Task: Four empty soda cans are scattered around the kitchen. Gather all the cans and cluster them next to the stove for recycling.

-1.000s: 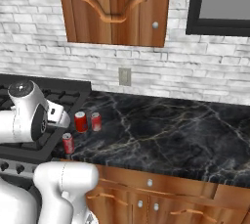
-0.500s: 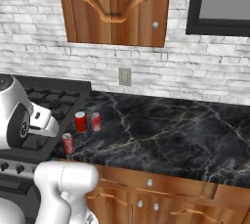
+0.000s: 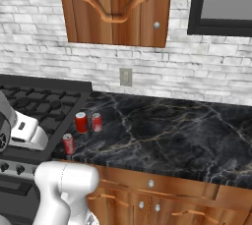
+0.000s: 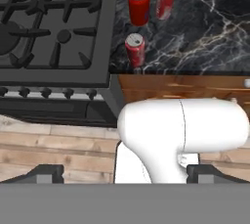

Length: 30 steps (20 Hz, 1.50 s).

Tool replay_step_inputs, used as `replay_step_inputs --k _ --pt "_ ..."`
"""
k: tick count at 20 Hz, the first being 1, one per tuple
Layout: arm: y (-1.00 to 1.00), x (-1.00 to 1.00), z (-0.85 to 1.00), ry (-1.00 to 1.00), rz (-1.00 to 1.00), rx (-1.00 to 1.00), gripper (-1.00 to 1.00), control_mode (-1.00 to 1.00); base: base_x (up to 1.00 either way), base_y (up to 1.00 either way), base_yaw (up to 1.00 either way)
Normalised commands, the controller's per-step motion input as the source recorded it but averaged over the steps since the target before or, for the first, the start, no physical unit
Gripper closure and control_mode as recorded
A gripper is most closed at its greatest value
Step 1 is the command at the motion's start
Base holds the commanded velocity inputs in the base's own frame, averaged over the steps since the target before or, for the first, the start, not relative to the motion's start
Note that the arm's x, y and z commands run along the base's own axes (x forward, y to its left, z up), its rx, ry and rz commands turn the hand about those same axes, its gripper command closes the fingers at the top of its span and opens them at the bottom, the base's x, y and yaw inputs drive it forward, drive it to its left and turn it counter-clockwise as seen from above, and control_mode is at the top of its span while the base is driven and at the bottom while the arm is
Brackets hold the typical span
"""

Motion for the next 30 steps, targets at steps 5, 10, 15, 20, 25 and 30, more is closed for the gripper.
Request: replay_step_inputs --k 5,10,15,20,25,30 --pt "-0.06 -0.46 0.0 0.0 0.0 0.0 -1.0 -1.0 0.0 0.0 0.0" --pt "-0.06 -0.45 0.0 0.0 0.0 0.0 -1.0 -1.0 0.0 0.0 0.0" --pt "-0.08 -0.39 0.0 0.0 0.0 0.01 -1.0 -1.0 0.0 0.0 0.0" --pt "-0.01 -0.08 0.0 0.0 0.0 0.0 -1.0 1.0 -0.46 -0.05 0.0" --pt "0.0 0.0 0.0 0.0 0.0 0.0 -1.0 1.0 -0.63 -0.01 0.0" --pt "0.0 0.0 0.0 0.0 0.0 0.0 -1.0 1.0 -0.54 0.0 0.0"
